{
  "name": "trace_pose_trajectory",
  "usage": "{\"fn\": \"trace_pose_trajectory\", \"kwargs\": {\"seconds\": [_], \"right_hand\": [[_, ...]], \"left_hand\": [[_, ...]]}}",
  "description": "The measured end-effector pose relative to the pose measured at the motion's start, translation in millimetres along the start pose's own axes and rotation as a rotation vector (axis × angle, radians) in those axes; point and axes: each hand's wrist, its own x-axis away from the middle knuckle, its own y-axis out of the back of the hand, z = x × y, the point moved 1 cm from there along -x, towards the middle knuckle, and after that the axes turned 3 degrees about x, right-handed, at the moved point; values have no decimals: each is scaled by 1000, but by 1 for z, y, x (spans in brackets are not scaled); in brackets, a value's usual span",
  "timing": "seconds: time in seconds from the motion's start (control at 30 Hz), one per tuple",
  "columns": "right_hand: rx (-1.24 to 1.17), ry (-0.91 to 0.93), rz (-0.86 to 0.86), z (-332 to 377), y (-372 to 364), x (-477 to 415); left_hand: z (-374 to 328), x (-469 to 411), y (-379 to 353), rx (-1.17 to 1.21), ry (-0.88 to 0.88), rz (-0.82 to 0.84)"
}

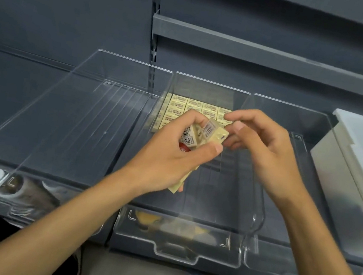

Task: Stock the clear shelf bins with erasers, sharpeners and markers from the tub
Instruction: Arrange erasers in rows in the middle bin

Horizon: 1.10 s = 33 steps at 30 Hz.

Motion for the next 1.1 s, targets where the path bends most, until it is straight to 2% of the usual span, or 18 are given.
{"fn": "trace_pose_trajectory", "kwargs": {"seconds": [0.13, 0.23, 0.4, 0.67, 0.77, 0.87, 0.97, 1.1], "right_hand": [[-44, 44, 126, 1, -5, 7], [-23, 97, 174, 2, -8, 11], [94, 134, 150, 0, -5, 14], [223, 131, -3, -6, 8, 19], [229, 97, -26, -5, 15, 20], [426, 152, -51, -5, 27, 20], [649, 202, -29, -5, 33, 18], [750, 233, -30, -6, 27, 16]], "left_hand": [[-2, 3, 1, 36, 9, 10], [-3, 2, 0, 126, 84, 52], [-3, -1, -4, 272, 250, 101], [7, -9, -17, 259, 317, 228], [7, -12, -23, 191, 324, 190], [4, -12, -23, 125, 294, 124], [3, -12, -19, -43, 183, 33], [2, -32, -17, -365, -8, -40]]}}
